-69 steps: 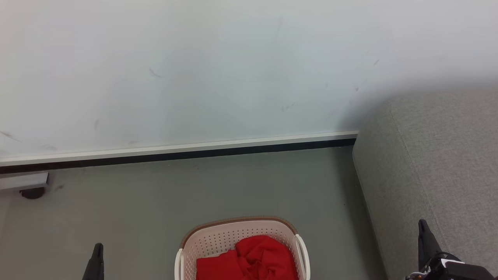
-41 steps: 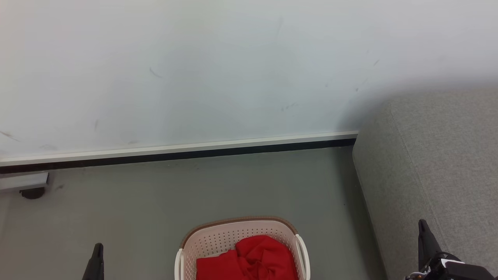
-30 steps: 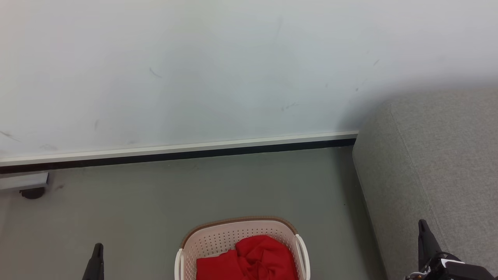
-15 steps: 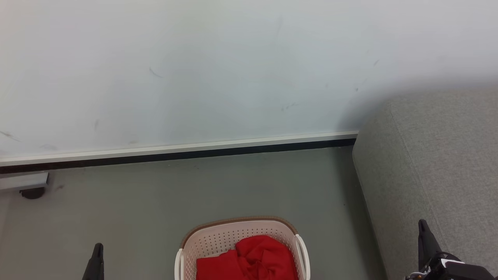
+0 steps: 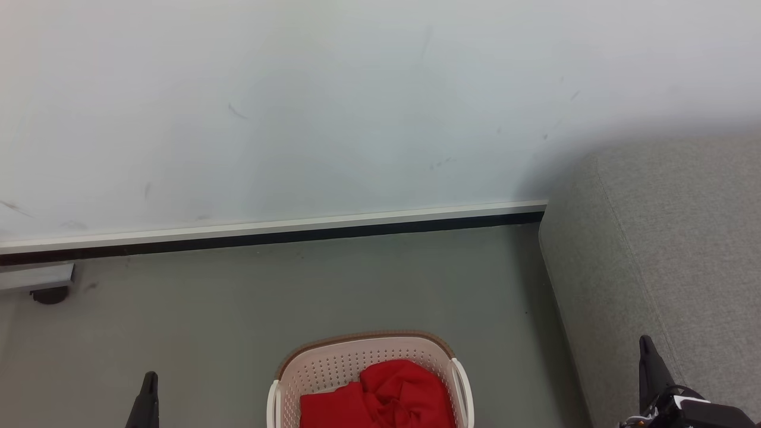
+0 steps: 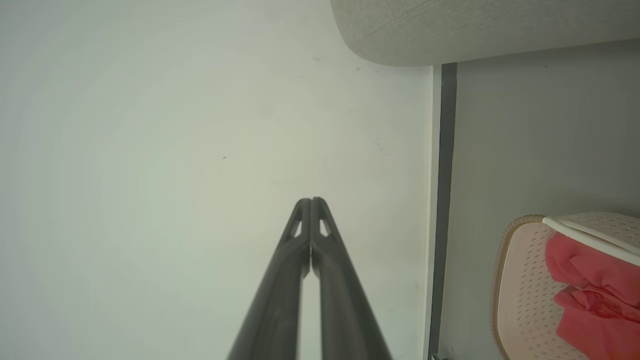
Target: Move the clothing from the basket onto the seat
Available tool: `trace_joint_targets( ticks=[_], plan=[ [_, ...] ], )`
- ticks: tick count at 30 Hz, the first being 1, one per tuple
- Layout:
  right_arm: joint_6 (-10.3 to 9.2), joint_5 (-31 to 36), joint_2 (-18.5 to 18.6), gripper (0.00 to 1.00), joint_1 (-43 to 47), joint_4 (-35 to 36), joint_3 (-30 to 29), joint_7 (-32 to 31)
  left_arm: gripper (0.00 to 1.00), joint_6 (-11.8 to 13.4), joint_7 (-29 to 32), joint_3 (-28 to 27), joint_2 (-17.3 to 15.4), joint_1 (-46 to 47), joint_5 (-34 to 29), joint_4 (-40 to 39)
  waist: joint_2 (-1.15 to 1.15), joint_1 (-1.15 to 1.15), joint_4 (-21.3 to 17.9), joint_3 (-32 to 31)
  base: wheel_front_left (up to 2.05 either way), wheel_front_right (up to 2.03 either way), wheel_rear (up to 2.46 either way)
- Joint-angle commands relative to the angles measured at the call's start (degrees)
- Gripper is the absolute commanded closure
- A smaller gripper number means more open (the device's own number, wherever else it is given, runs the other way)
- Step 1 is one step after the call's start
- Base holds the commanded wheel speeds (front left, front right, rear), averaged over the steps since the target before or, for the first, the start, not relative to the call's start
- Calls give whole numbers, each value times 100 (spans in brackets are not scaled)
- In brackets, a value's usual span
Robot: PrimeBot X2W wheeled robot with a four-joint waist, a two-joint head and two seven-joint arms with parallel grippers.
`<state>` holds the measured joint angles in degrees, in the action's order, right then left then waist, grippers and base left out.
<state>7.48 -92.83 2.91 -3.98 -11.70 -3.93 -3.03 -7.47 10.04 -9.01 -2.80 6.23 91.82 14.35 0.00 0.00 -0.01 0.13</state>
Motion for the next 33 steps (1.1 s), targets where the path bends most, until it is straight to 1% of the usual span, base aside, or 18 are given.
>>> trace_joint_targets(
  ticks=[1,33],
  plan=[
    [2,-1,-9,100,0,10,5,-12,100,-13,13,-20,-17,53,55,8,0,0,0,0,0,0,0],
    [2,-1,-9,100,0,8,8,-12,100,-13,13,-20,-17,53,55,7,0,0,0,0,0,0,0]
  ],
)
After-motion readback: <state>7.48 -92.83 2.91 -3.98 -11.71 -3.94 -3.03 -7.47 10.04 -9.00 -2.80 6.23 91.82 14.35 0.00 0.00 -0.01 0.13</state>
